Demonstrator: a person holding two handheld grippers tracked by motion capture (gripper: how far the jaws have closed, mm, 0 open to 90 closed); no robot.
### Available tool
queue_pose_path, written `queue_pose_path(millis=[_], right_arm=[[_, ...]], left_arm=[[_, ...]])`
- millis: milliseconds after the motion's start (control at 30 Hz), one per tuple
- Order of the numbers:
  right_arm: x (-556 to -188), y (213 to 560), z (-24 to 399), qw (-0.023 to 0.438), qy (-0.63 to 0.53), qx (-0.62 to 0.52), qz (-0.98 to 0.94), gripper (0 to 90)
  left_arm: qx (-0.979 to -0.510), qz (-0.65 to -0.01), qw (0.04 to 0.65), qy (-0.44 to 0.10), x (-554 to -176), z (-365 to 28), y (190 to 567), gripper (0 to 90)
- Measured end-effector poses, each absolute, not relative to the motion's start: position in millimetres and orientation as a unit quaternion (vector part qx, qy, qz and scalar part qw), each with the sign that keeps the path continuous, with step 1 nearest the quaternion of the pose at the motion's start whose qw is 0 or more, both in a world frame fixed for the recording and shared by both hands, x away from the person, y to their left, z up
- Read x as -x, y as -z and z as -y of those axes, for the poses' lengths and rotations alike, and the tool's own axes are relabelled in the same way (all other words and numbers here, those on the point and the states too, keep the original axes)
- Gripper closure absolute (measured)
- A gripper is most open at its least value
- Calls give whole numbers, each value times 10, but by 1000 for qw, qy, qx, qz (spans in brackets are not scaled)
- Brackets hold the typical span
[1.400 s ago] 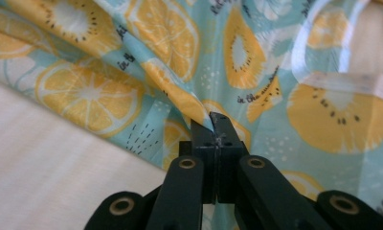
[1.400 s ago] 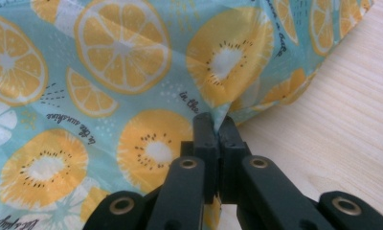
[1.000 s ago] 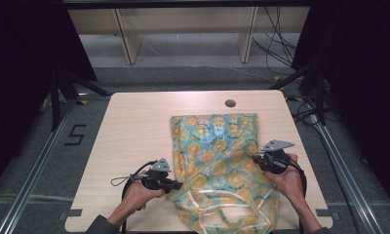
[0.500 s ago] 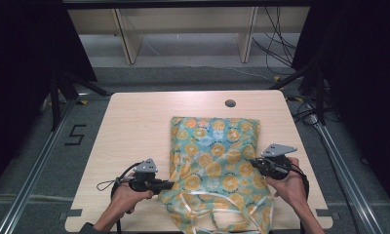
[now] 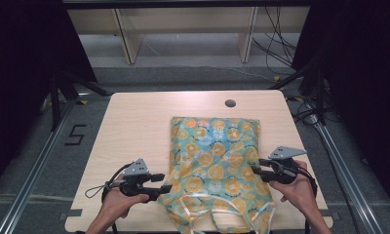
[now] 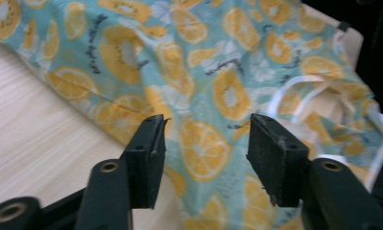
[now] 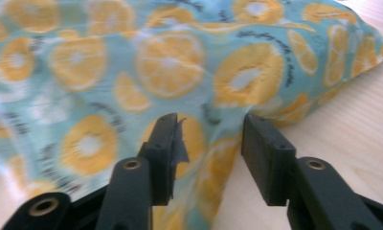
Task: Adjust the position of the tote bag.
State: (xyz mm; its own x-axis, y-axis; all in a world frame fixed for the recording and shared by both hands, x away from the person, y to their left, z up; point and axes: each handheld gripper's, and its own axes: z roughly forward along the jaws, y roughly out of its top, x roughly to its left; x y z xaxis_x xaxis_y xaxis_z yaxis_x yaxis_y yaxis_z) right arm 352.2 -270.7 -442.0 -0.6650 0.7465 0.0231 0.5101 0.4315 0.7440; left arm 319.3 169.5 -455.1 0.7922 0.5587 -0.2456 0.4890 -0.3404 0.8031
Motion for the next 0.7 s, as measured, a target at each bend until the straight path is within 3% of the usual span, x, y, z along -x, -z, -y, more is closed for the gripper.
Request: queue_pose_path(millis=[33, 167, 467, 500, 533, 567, 600, 633, 700], right_arm=[[-3402, 4377, 2683, 150, -383, -368, -834, 551], [-3180, 4297, 2632, 134, -388, -357, -839, 529], [-3036, 4425, 2422, 96, -379, -330, -859, 518], [-3036, 4425, 2422, 96, -379, -330, -859, 518], [-3045, 4427, 2415, 96, -375, -329, -861, 519], [-3063, 4435, 2409, 96, -377, -324, -862, 519], [-3061, 4434, 2412, 99, -380, -330, -859, 519], [-3056, 4425, 2419, 94, -379, -333, -858, 520], [-3050, 4416, 2432, 91, -376, -336, -859, 529]], left_arm=[[-820, -316, 477, -34, -3105, -1675, 4542, 375], [-829, -302, 471, -31, -2959, -1596, 4560, 302], [-855, -270, 444, -11, -2946, -1277, 4666, 295], [-855, -270, 444, -11, -2946, -1277, 4666, 366], [-862, -261, 435, -16, -2965, -1232, 4690, 366], [-878, -235, 416, -29, -3021, -1157, 4732, 612], [-878, -235, 416, -29, -3021, -1157, 4732, 789], [-881, -226, 413, -40, -3055, -1127, 4740, 881], [-882, -218, 414, -53, -3139, -1064, 4703, 892]])
